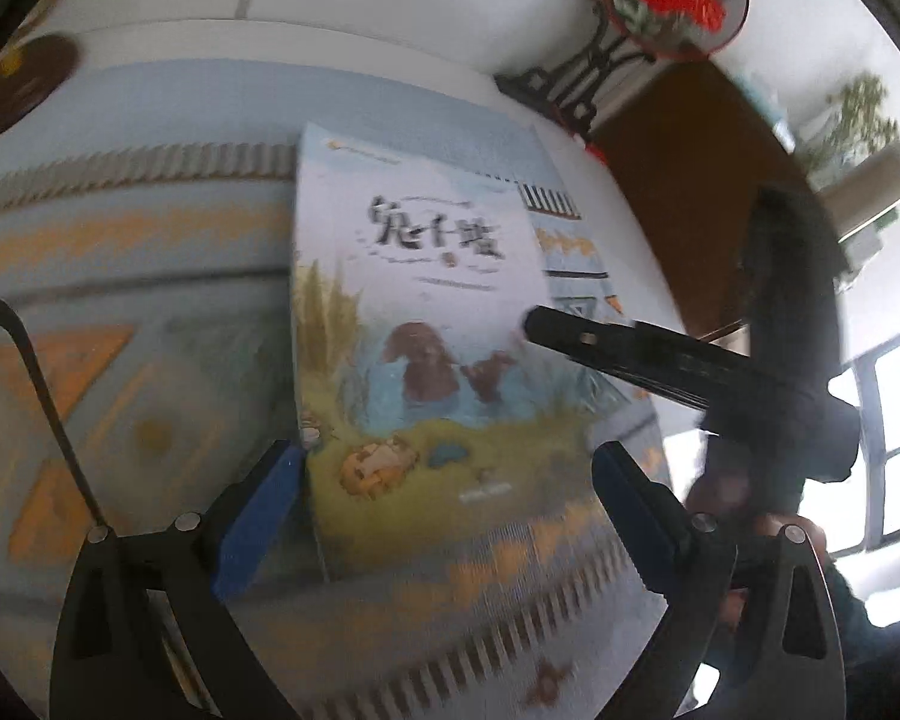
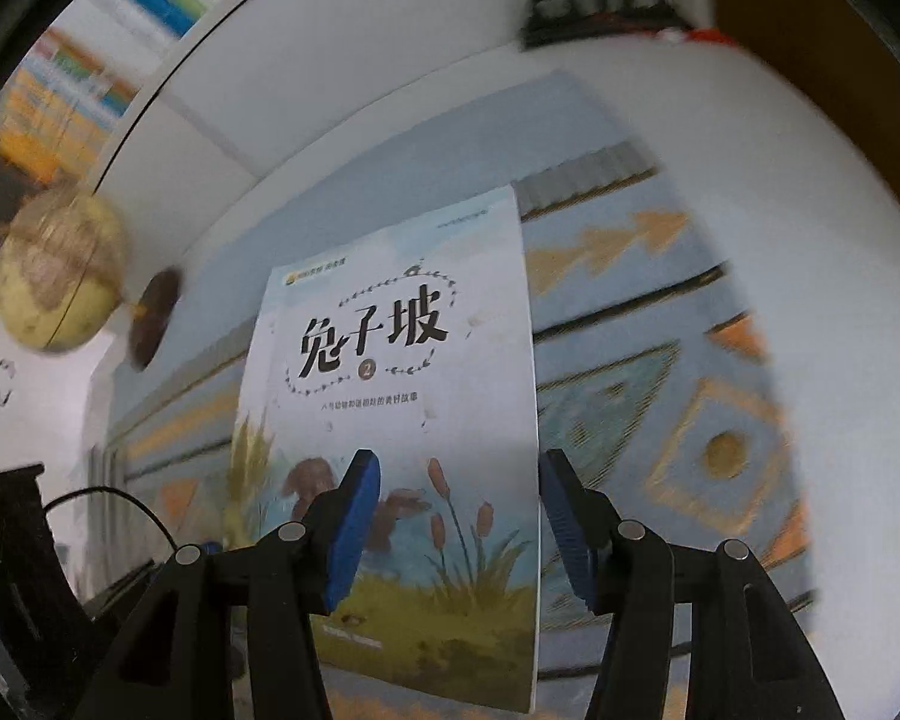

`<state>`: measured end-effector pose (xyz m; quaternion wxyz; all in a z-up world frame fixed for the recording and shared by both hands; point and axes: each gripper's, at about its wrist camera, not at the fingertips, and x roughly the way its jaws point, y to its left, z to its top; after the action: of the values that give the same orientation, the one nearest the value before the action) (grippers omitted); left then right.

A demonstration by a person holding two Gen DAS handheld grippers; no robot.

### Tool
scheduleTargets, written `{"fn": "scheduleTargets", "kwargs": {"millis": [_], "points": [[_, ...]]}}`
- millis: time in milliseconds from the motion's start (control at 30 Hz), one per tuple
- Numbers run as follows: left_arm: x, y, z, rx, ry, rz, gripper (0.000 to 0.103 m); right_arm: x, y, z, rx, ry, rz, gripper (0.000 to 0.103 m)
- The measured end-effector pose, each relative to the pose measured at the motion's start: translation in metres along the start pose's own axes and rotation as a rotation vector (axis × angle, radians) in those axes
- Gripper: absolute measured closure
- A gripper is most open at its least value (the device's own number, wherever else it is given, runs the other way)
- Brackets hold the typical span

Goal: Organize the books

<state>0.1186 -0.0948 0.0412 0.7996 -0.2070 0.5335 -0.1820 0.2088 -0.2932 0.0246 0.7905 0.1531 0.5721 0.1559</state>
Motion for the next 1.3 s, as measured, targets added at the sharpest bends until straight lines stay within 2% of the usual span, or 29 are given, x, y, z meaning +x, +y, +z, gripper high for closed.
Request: {"fn": "scheduleTargets", "kwargs": {"millis": [100,233,300,367,433,500,567,700,800,900,967,1067,1167,1300], "points": [[-0.025,0.004,-0.021,-0.045,-0.051,0.024,0.007,0.004,0.024,-0.014,-0.072,0.045,0.043,0.043],[-0.049,0.014,-0.039,-0.112,-0.12,0.039,0.007,0.014,0.049,-0.027,-0.14,0.102,0.087,0.042],[-0.051,0.017,-0.042,-0.123,-0.134,0.063,0.007,0.017,0.054,-0.032,-0.14,0.125,0.121,0.04],[-0.05,0.022,-0.046,-0.132,-0.119,0.093,0.007,0.019,0.057,-0.038,-0.102,0.143,0.171,0.031],[-0.055,0.029,-0.049,-0.166,-0.122,0.066,0.007,0.018,0.06,-0.047,-0.078,0.143,0.187,0.03],[-0.063,0.034,-0.052,-0.233,-0.139,-0.012,0.007,0.019,0.065,-0.055,-0.083,0.142,0.159,0.03],[-0.072,0.035,-0.054,-0.263,-0.152,-0.055,0.007,0.019,0.065,-0.061,-0.083,0.132,0.151,0.03],[-0.079,0.019,-0.057,-0.195,-0.178,-0.06,0.007,0.02,0.065,-0.061,-0.054,0.152,0.164,0.029],[-0.062,0.028,-0.059,-0.216,-0.158,-0.057,0.005,0.018,0.066,-0.065,-0.036,0.146,0.166,0.026],[-0.039,0.051,-0.07,-0.345,-0.107,-0.131,0.007,0.019,0.052,-0.067,0.058,0.155,0.255,0.026],[-0.035,0.058,-0.076,-0.402,-0.124,-0.172,0.007,0.021,0.039,-0.069,0.152,0.176,0.338,0.026],[-0.036,0.061,-0.075,-0.441,-0.139,-0.229,0.007,0.022,0.024,-0.076,0.248,0.186,0.417,0.026],[-0.036,0.072,-0.072,-0.557,-0.137,-0.375,0.009,0.018,0.02,-0.086,0.279,0.196,0.434,0.026],[-0.036,0.082,-0.068,-0.647,-0.124,-0.509,0.01,0.003,0.017,-0.109,0.253,0.24,0.416,0.026]]}}
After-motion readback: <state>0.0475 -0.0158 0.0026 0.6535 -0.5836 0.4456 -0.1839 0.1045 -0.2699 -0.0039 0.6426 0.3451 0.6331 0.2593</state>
